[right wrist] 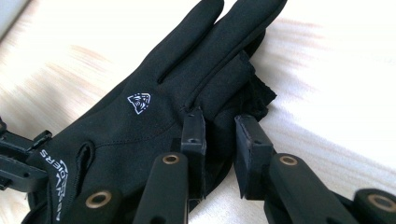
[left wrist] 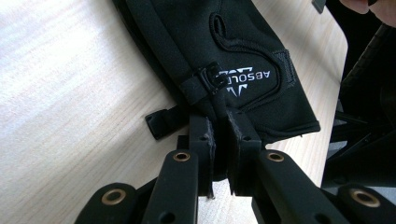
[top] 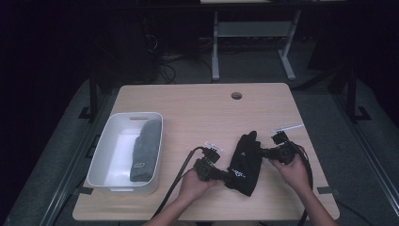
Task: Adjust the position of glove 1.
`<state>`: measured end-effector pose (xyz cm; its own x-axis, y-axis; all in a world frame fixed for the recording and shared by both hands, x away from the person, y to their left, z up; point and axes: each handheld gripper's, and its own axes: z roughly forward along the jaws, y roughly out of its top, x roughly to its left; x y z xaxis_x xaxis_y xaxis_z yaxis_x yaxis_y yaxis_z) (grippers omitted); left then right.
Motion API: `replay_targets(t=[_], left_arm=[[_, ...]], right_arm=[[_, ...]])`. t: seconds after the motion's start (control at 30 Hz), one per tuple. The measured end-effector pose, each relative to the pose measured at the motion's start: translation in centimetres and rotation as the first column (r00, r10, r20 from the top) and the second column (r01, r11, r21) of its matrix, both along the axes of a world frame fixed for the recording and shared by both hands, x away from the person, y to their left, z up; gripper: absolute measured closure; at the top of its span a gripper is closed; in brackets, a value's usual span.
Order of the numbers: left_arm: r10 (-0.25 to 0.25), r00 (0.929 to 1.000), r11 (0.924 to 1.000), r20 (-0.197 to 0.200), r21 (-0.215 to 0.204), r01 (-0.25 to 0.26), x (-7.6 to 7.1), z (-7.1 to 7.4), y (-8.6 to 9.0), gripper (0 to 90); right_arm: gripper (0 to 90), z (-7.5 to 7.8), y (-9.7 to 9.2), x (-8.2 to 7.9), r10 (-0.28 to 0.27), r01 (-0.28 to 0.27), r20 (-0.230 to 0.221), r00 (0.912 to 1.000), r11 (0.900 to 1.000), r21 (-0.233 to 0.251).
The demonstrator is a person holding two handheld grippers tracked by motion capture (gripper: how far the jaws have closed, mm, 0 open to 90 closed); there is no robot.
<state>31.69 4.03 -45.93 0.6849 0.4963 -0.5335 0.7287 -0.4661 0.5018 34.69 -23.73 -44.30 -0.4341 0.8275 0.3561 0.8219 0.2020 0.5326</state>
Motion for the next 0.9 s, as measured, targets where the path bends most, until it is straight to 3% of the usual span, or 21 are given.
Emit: replay_targets(t=[0.43, 0.9], left_arm=[[0.026, 0.9995, 0.9995, 0.021, -0.018, -0.025, 0.2, 1.1, 1.6, 82.6], [0.040, 0.9986, 0.9988, 0.034, -0.030, -0.039, 0.3, 2.3, 2.8, 82.7]], right_arm=[[75.6, 1.7, 0.6, 0.3, 0.007, -0.008, 0.017, 0.9998, 0.9959, 0.090], [75.8, 3.4, 1.3, 0.8, 0.028, -0.031, 0.027, 0.9992, 0.9897, 0.140]])
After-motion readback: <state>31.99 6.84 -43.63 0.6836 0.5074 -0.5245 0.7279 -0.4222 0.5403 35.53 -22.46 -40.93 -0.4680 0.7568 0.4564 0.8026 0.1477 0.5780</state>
